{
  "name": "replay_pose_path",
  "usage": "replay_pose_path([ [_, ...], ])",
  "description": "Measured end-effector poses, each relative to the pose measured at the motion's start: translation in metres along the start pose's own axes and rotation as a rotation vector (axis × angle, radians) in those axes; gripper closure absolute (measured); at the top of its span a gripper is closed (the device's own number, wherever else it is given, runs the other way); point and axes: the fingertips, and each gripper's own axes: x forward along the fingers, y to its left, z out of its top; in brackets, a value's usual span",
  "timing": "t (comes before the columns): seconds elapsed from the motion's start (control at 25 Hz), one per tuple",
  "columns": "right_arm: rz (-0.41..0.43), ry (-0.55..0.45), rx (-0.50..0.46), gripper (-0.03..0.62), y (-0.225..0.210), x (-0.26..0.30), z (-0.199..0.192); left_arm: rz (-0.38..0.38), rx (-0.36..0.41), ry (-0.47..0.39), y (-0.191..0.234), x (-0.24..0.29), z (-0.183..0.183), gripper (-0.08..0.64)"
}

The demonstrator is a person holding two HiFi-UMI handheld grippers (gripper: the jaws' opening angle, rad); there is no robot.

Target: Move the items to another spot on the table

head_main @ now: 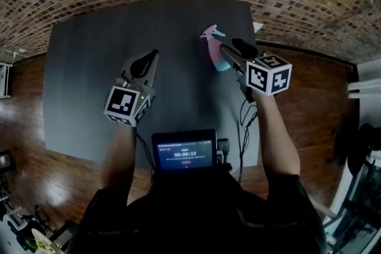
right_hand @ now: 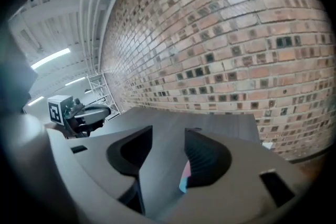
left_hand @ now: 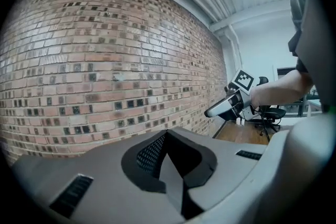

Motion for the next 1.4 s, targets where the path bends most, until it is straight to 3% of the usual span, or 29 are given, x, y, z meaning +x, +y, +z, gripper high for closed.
replay_pose_path([
  [0.08, 0.01, -0.064, -0.04, 0.459, 0.017, -0.019, 0.016, -0.002, 0.014, -0.025, -0.007, -0.01, 0.014, 0.563],
  [0.2, 0.017, -0.142, -0.085, 0.525, 0.04, -0.048, 0.031, -0.01, 0.028, -0.047, -0.02, -0.028, 0.028, 0.563],
  [0.44, 0.011, -0.239, -0.131, 0.53, 0.076, -0.097, 0.044, -0.016, 0.056, -0.098, -0.043, -0.065, 0.06, 0.563],
  [0.48, 0.004, -0.253, -0.137, 0.583, 0.08, -0.105, 0.046, -0.015, 0.063, -0.108, -0.046, -0.071, 0.067, 0.563],
  [0.88, -0.011, -0.361, -0.18, 0.591, 0.132, -0.198, 0.032, -0.018, 0.128, -0.198, -0.105, -0.144, 0.116, 0.563],
  [1.4, -0.018, -0.388, -0.199, 0.592, 0.137, -0.211, 0.034, -0.017, 0.173, -0.218, -0.111, -0.156, 0.13, 0.563],
])
